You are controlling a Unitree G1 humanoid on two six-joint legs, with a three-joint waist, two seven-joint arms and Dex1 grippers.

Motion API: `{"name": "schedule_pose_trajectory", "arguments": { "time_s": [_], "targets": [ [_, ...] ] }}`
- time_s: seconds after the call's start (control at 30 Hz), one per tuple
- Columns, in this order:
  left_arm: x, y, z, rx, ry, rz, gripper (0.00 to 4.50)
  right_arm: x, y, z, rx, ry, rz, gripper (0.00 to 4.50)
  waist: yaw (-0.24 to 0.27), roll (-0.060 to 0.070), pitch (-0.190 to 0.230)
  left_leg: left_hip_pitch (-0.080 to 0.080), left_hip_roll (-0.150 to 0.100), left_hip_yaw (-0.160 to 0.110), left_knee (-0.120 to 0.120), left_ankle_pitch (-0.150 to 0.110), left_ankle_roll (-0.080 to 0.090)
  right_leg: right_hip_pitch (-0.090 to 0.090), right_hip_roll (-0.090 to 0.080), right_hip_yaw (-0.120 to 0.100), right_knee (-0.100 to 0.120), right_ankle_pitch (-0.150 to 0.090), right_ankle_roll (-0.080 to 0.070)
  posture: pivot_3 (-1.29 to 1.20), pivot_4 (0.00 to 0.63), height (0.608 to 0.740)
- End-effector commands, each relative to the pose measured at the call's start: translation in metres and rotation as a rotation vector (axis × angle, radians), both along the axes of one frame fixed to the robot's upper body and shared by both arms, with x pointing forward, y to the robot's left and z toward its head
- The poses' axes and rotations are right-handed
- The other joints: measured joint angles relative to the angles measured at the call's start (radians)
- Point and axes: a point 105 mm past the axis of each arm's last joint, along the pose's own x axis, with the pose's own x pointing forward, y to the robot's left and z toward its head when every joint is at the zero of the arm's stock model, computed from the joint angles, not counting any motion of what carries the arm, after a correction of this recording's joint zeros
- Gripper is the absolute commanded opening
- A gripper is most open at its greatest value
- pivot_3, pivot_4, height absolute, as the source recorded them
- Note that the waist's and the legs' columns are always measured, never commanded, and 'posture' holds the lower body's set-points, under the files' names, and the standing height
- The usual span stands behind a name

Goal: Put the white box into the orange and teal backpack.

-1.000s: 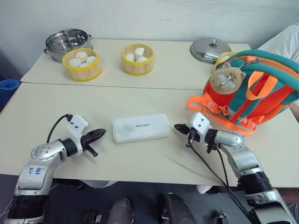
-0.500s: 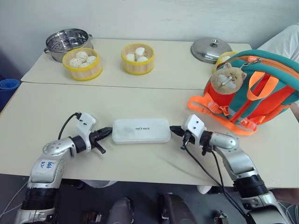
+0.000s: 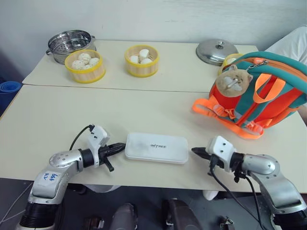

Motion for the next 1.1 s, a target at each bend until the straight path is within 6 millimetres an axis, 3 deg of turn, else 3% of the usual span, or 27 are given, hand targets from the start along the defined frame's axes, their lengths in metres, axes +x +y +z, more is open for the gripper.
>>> {"name": "schedule_pose_trajectory", "arguments": {
  "time_s": [0.03, 0.1, 0.17, 0.23, 0.3, 0.4, 0.47, 0.57, 0.73, 1.1],
  "targets": [
    [-0.022, 0.015, 0.014, -0.071, 0.231, -0.068, 0.58, -0.003, -0.017, 0.010, -0.022, -0.024, -0.015, 0.00, 0.001, 0.000, 0.000, 0.000, 0.000, -0.001, 0.000, 0.000, 0.000, 0.000, 0.000, 0.000, 0.000, 0.000, 0.000, 0.00, 0.150, 0.740],
    [-0.032, 0.035, 0.013, -0.030, 0.447, -0.035, 1.19, -0.002, -0.022, 0.009, -0.035, -0.021, -0.019, 0.00, -0.001, -0.003, 0.001, -0.001, 0.000, -0.002, 0.000, 0.000, -0.001, 0.000, 0.001, -0.001, 0.000, -0.001, -0.001, 0.00, 0.150, 0.740],
    [-0.013, 0.045, 0.028, -0.133, 0.484, 0.042, 1.78, 0.000, -0.024, 0.007, -0.059, -0.021, -0.005, 0.00, 0.000, 0.001, 0.001, 0.001, 0.000, -0.003, 0.000, 0.001, -0.002, 0.001, 0.001, -0.002, 0.000, -0.001, -0.002, 0.00, 0.150, 0.740],
    [0.004, 0.043, 0.040, -0.199, 0.490, 0.061, 2.40, 0.003, -0.024, 0.004, -0.088, -0.021, 0.015, 0.00, 0.003, 0.002, 0.001, 0.001, -0.002, -0.003, 0.000, 0.001, -0.001, 0.002, 0.000, -0.002, 0.000, -0.001, -0.002, 0.00, 0.150, 0.740],
    [0.012, 0.039, 0.043, -0.142, 0.508, 0.067, 3.08, 0.007, -0.023, 0.003, -0.105, -0.021, 0.037, 0.00, 0.004, 0.001, 0.001, 0.000, -0.002, -0.004, 0.001, 0.001, 0.000, 0.001, 0.000, -0.003, 0.000, -0.001, -0.002, 0.00, 0.150, 0.740],
    [0.014, 0.022, 0.055, -0.112, 0.504, -0.017, 4.04, 0.012, -0.016, 0.007, -0.101, -0.027, 0.067, 0.00, 0.001, 0.000, 0.002, -0.002, -0.002, -0.004, 0.001, 0.002, -0.004, 0.000, 0.000, -0.003, 0.000, -0.001, -0.001, 0.00, 0.150, 0.740],
    [0.013, 0.015, 0.052, -0.166, 0.583, -0.034, 4.46, 0.013, -0.010, 0.003, -0.114, -0.024, 0.096, 0.00, 0.000, 0.000, 0.002, -0.002, -0.001, -0.003, 0.001, 0.003, -0.006, 0.000, 0.000, -0.002, 0.000, -0.001, -0.001, 0.00, 0.150, 0.740],
    [0.013, 0.014, 0.034, -0.215, 0.758, 0.029, 4.46, 0.015, 0.001, 0.000, -0.119, -0.034, 0.137, 0.00, 0.000, 0.000, 0.002, -0.001, -0.001, -0.002, 0.002, 0.003, -0.006, 0.000, 0.001, -0.001, 0.001, -0.002, -0.001, 0.00, 0.150, 0.740],
    [0.012, -0.004, 0.036, -0.365, 0.917, -0.066, 4.46, 0.018, 0.010, -0.001, -0.137, -0.056, 0.178, 0.00, 0.002, 0.000, 0.002, -0.002, 0.000, -0.003, 0.009, 0.003, -0.006, 0.000, 0.001, -0.001, 0.004, -0.002, -0.001, 0.00, 0.150, 0.740],
    [0.028, -0.024, 0.020, -0.390, 0.934, 0.013, 4.46, 0.023, 0.022, -0.006, -0.148, -0.060, 0.225, 0.00, 0.010, 0.000, 0.002, -0.002, -0.001, -0.005, 0.013, 0.001, -0.005, 0.003, -0.001, -0.003, 0.005, -0.002, 0.000, 0.00, 0.150, 0.740]
  ]
}}
